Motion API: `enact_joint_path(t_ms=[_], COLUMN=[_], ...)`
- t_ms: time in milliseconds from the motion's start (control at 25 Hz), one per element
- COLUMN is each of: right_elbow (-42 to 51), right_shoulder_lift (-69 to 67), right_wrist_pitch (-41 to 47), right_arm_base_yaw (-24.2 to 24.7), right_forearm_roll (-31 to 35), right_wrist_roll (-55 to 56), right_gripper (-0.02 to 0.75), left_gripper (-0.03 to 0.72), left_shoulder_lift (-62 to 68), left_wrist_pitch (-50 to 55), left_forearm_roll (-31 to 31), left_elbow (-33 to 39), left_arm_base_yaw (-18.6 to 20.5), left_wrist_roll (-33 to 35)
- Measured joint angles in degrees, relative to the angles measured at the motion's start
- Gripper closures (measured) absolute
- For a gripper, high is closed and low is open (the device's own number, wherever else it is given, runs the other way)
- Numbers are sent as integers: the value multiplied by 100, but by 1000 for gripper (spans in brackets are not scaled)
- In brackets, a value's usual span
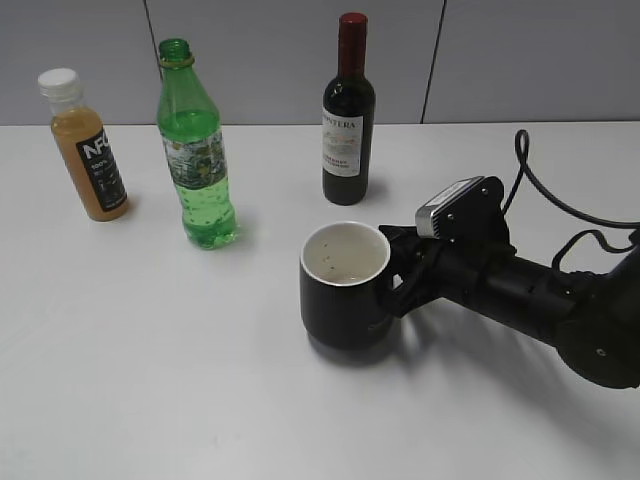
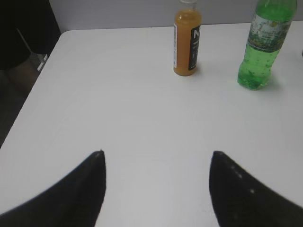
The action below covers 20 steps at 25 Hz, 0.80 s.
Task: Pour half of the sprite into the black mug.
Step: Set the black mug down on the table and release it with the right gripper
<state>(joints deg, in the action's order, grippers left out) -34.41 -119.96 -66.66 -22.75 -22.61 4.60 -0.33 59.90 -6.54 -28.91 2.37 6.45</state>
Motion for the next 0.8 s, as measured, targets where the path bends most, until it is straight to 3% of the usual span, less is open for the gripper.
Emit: enact_joint_path(t_ms=[520, 800], right_elbow=[-751, -1023], right_shoulder_lift=[-528, -778], right_wrist_pitch=[22, 10], right_arm_base_yaw=[-69, -415], right_forearm_roll=[-212, -146], right_wrist_roll=[43, 70], right_gripper=[688, 688], left_gripper=[167, 167], left_shoulder_lift=[0, 0], left_wrist_pitch=[0, 0], left_forearm_roll=[0, 0], left_elbow=[0, 0], left_arm_base_yaw=[0, 0], left_wrist_roll=[0, 0])
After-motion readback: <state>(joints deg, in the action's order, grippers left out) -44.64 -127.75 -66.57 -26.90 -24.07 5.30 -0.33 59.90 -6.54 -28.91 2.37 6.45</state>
